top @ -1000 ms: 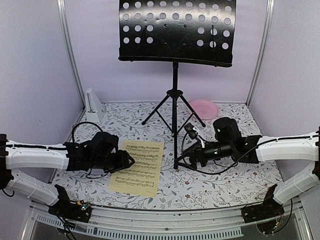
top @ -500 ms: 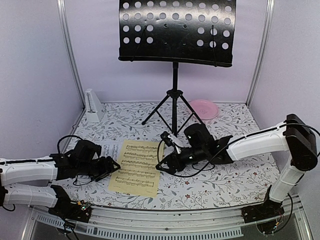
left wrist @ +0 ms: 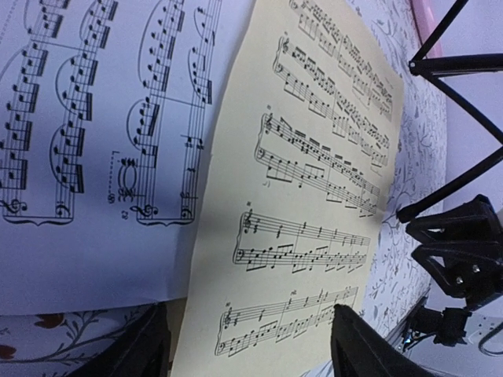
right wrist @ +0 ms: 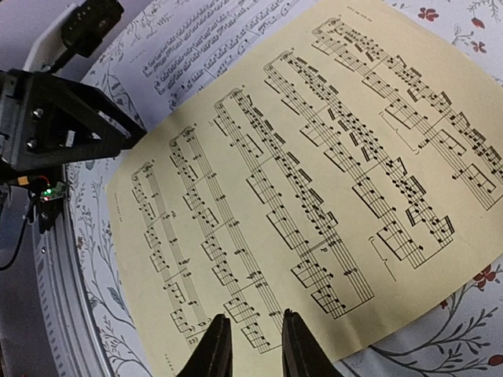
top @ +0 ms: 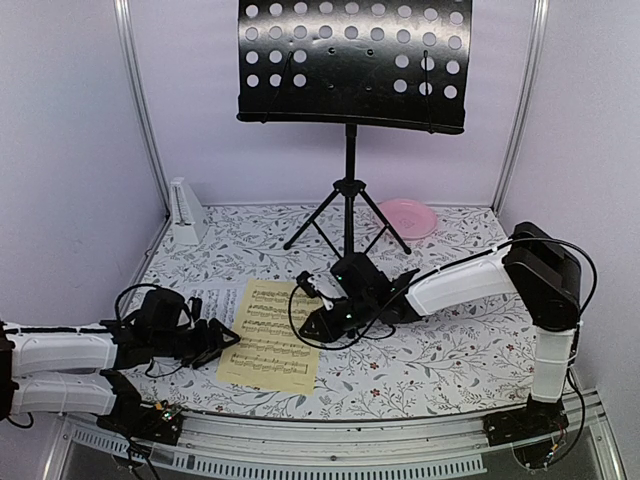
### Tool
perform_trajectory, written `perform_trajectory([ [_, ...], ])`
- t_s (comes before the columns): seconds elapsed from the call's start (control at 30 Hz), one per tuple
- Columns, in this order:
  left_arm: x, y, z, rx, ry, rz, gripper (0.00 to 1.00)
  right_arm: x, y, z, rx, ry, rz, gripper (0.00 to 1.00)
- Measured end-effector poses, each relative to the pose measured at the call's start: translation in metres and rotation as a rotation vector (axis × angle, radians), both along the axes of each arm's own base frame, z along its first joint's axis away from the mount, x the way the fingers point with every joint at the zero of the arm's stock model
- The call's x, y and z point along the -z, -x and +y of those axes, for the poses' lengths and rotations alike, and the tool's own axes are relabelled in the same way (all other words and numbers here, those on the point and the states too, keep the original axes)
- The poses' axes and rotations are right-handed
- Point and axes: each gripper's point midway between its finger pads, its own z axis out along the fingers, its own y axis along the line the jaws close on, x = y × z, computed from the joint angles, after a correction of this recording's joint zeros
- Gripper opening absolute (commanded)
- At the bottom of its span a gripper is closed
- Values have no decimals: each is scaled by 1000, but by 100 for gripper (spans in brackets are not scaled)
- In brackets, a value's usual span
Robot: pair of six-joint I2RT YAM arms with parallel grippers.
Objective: Set up the instrument practice props
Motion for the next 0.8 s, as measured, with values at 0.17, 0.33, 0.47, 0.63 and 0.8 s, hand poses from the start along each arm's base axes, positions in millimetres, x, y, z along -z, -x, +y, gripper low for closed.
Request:
perform_trajectory([
  [0.17, -1, 2, -1, 24, 21, -11, 70, 39, -3, -1, -13, 114, 24, 14],
  [0.33, -2, 7, -2, 54, 63, -36, 67, 46, -7, 2, -33, 151, 10, 12],
  [0.47, -12, 6, -13, 113, 109, -86, 64, 46, -8, 3, -48, 156, -3, 12],
  [0.63, -21, 0, -22, 157, 129, -134, 60, 46, -7, 4, -64, 155, -13, 12],
  [0.8, -13, -9, -24, 152, 104, -98, 62, 47, -7, 3, -70, 154, -18, 12],
])
